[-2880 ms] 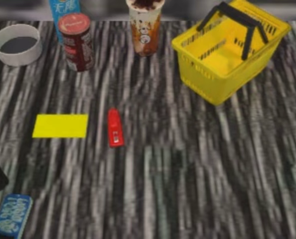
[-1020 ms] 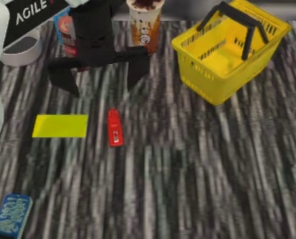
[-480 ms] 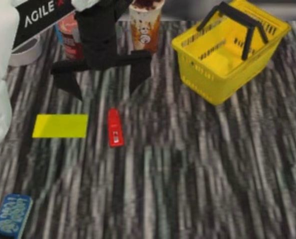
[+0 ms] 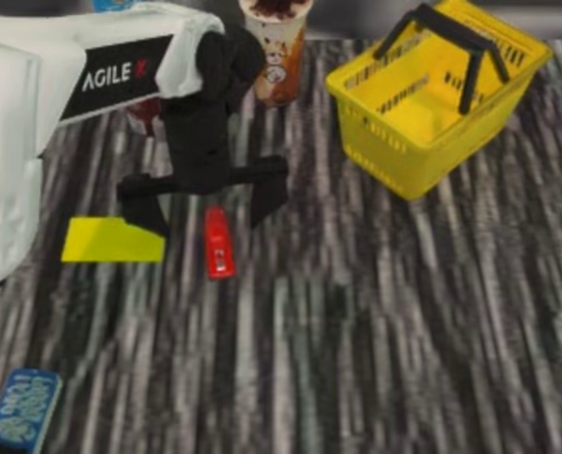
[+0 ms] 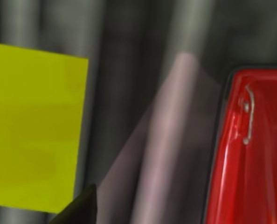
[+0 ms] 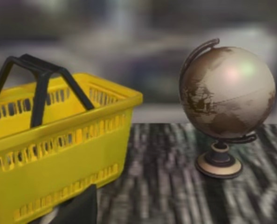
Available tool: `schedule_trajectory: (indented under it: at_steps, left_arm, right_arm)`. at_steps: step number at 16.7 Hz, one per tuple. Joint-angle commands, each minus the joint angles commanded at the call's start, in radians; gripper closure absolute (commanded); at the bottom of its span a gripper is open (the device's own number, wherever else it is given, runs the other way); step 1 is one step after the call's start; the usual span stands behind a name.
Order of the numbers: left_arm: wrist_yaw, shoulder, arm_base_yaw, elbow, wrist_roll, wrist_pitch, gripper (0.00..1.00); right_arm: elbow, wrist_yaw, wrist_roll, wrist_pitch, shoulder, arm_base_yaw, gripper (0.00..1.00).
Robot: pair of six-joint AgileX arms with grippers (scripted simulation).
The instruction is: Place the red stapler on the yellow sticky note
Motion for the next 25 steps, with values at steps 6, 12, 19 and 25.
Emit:
schedule_trajectory:
  at_steps: [6,12,19,25]
  left_arm:
    - [0.0,0.007,0.0,-0.024,0.0,0.026,0.08]
    - [0.0,0.007,0.0,-0.024,0.0,0.026,0.53]
    - [0.0,0.007,0.0,-0.024,0.0,0.026,1.0]
    - [0.0,0.007,0.0,-0.024,0.0,0.026,1.0]
  right_arm:
    - [0.0,0.0,0.0,0.0,0.0,0.0,0.0]
    - [0.0,0.0,0.0,0.0,0.0,0.0,0.0]
    - [0.0,0.0,0.0,0.0,0.0,0.0,0.0]
    - [0.0,0.0,0.0,0.0,0.0,0.0,0.0]
